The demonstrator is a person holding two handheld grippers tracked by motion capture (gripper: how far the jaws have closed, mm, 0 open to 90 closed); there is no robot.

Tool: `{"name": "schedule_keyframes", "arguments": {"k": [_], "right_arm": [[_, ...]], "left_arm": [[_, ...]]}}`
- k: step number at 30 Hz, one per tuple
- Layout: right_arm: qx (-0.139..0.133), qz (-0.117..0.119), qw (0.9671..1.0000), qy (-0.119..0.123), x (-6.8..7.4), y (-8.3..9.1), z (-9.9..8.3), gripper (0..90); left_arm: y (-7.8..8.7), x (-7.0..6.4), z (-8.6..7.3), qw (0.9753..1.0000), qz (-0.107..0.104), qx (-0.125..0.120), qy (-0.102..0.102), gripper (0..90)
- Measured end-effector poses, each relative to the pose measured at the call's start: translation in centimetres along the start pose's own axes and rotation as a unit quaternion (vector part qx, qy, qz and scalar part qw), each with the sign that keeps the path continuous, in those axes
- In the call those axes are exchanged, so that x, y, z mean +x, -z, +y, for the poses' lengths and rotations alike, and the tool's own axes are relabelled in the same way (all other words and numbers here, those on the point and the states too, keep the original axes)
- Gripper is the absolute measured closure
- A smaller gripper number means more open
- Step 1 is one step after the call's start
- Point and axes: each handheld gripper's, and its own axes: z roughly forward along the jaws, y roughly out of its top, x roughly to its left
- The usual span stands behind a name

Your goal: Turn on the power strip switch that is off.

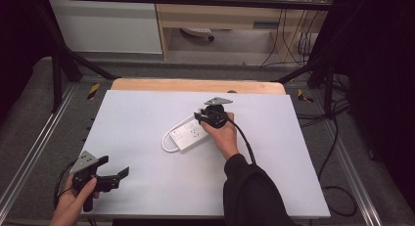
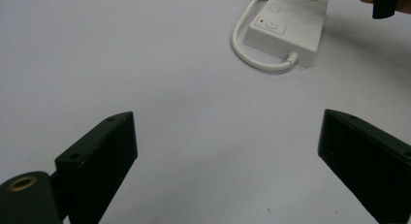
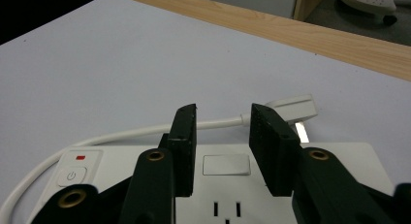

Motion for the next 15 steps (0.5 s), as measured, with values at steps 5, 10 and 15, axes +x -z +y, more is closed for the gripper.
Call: {"name": "schedule_keyframes", "arguments": {"k": [5, 10, 15], "right_arm": [[-0.004, -0.005, 0.9999, -0.012, -0.22, 0.31, 0.24, 49.1], [-0.007, -0.013, 0.9998, -0.015, -0.53, 0.63, 0.50, 40.6], [-0.005, -0.020, 0.9994, -0.026, -0.89, 0.95, 0.69, 28.9]], "left_arm": [[0.00, 0.00, -0.01, 1.0000, 0.000, 0.001, 0.000, 6.9], [-0.03, -0.01, -0.01, 1.0000, 0.000, 0.000, 0.001, 6.9], [-0.02, 0.00, -0.02, 1.0000, 0.000, 0.001, 0.002, 6.9]]}}
